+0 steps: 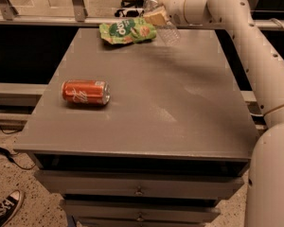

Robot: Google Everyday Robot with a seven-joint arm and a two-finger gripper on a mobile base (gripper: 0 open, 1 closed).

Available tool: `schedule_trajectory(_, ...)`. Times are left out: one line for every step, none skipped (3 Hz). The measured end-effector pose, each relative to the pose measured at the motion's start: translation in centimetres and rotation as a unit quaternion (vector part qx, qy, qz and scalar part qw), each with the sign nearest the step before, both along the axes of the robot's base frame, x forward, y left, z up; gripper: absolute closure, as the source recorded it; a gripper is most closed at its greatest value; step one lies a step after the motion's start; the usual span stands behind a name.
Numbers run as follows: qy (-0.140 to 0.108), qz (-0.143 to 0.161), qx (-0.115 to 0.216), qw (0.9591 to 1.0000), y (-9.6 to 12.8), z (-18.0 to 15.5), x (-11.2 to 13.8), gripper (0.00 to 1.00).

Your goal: Move water bottle near green rice chip bag

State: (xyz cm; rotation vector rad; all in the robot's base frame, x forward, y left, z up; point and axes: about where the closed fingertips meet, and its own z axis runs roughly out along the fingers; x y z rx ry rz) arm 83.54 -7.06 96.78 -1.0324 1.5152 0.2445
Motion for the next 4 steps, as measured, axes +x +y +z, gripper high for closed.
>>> schedule_trajectory(-0.003,0.026,-0.014,0.9996,1.5,-0.6,0.3,0.84)
schedule_trajectory(-0.002,0.048,-0.029,0.9984,2.7,-1.2,0.3,0.60)
schedule_trajectory(0.000,0.068,-0.040,0.9969,3.9,-1.9,0.1,0.36)
schedule_trajectory(0.002,0.083,-0.047,0.9954,4.7,-2.4,-0.3,0.13)
